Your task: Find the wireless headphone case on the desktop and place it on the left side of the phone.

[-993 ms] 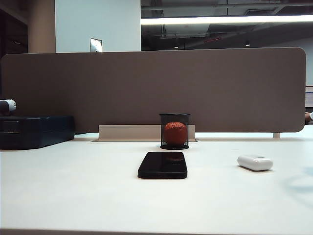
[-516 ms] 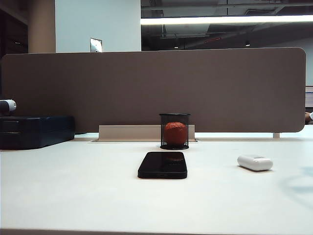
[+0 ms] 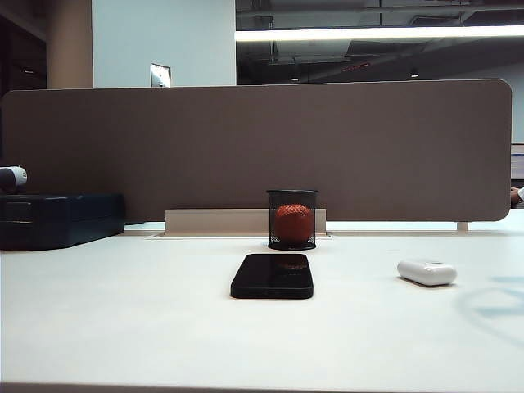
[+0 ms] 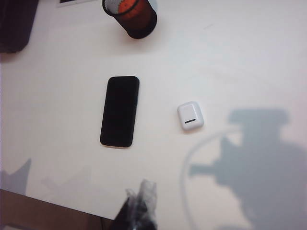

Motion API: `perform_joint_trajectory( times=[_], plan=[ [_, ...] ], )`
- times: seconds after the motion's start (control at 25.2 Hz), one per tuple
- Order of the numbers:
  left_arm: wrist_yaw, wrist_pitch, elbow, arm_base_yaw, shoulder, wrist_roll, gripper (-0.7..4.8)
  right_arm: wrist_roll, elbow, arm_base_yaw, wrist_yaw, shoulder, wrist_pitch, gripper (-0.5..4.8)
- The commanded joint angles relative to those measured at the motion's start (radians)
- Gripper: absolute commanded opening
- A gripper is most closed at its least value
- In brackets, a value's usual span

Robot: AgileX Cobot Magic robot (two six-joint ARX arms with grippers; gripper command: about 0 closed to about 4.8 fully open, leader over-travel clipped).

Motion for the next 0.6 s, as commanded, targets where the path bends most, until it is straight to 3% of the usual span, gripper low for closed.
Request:
perform_joint_trajectory(
  times=[0.04,0.44,0.6],
  plan=[
    [0.006,0.014,0.004,-0.001,0.001,0.004,-0.05,-0.007,-0.011,0.0,0.005,-0.003,0.013,-0.09],
    [0.006,0.014,0.004,-0.001,0.001,0.004,-0.05,-0.007,-0.029,0.0,0.018,-0.002,0.012,-0.09],
    [0.006,0.014,0.004,-0.001,0.001,0.004,-0.05,-0.034,-0.029,-0.006,0.074,-0.002,0.012,-0.09]
  ],
)
